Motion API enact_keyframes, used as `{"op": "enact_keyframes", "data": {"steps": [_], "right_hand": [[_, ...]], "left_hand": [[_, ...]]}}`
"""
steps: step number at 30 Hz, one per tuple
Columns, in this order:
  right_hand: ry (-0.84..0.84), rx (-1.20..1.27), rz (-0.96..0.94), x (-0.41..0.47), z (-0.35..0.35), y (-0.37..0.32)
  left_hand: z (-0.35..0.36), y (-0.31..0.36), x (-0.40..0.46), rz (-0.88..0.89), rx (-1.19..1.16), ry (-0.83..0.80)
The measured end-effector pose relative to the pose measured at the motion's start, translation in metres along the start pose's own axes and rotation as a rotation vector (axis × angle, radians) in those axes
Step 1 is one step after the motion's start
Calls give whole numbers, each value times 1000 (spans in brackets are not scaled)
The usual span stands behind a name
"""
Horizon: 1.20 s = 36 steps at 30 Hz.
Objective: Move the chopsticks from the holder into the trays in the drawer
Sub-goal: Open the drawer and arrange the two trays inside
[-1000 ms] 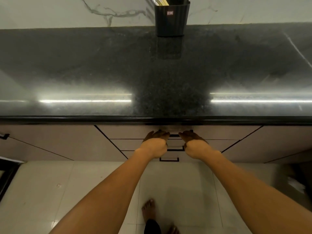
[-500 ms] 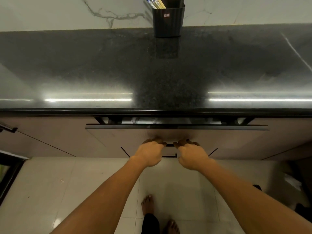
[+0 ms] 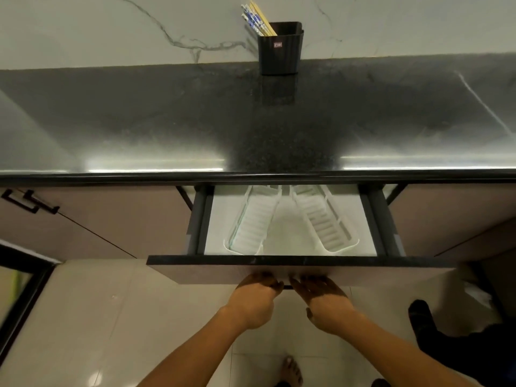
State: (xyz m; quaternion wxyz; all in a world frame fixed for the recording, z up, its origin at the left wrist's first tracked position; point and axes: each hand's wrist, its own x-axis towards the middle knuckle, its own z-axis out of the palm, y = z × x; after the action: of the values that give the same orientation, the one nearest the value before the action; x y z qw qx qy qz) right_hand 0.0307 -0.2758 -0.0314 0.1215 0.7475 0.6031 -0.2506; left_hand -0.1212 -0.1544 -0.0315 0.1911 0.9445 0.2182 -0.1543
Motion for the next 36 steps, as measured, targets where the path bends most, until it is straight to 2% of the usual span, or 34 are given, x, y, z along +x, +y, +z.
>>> {"op": "enact_keyframes", "data": {"steps": [12, 23, 26, 29, 30, 33, 36], "right_hand": [[-46, 22, 52, -49, 26, -32], [-64, -6, 25, -67, 32, -44], [45, 5, -26, -78, 24, -45], [263, -75, -186, -91, 3, -46], [282, -105, -221, -94, -4, -45], [429, -104, -269, -91, -27, -37], [561, -5, -197, -75, -55, -29]], "left_hand": [[24, 24, -51, -64, -167, -101], [20, 38, -76, -32, -113, -121], [10, 42, -80, -8, -26, -128], [-15, 50, -81, -5, 103, -90], [-26, 53, -81, 1, 109, -71], [-64, 55, -76, 16, -6, 14], [-97, 45, -58, -11, -199, 118]]}}
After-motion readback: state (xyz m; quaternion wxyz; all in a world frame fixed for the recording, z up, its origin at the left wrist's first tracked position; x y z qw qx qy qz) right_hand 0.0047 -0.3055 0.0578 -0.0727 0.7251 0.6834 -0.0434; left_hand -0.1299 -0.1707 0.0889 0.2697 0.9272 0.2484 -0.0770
